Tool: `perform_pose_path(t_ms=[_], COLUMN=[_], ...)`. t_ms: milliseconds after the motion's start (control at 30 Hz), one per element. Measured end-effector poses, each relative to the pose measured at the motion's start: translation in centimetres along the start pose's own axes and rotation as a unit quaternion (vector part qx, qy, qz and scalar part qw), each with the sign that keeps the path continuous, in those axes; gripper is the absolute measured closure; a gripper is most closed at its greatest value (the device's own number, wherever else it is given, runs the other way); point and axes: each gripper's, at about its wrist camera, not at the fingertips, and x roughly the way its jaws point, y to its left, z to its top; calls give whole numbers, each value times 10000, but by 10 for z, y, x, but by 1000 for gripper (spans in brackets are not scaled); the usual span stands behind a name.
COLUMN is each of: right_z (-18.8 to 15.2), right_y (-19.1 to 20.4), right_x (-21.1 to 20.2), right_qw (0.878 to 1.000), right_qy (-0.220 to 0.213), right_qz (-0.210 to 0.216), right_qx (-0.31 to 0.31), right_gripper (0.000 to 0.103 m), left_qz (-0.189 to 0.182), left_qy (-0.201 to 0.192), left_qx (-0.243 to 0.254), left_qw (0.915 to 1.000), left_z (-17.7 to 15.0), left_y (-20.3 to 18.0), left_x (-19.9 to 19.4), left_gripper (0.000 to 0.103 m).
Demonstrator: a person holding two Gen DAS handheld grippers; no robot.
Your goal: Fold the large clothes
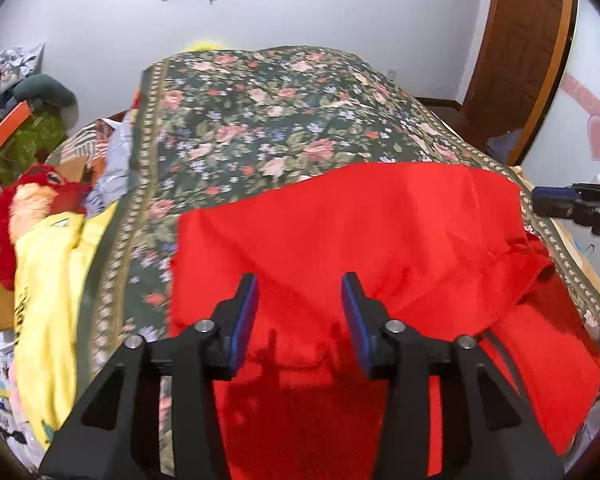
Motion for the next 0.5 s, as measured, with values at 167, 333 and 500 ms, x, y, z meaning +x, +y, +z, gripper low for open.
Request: perform_pose_path(t_ms=[167, 333, 500], right_z=[-10, -25, -34], right_y=[0, -6, -16], right_x=[32, 49, 36], right_qw=[9991, 9963, 9954], right_qy=[416, 780, 687], right_qz=[-78, -357, -660], right_qx=[10, -34, 23], right_gripper=[65, 61, 39], left_qz=[40, 124, 204], left_qy=[261, 737, 618], left_qx=[9, -149, -497], left_qw=[9997, 9971, 9966], left_z=[-4, -26, -39], left_y=[-20, -16, 3], left_x=[36, 63, 51], left_gripper=[37, 35, 25])
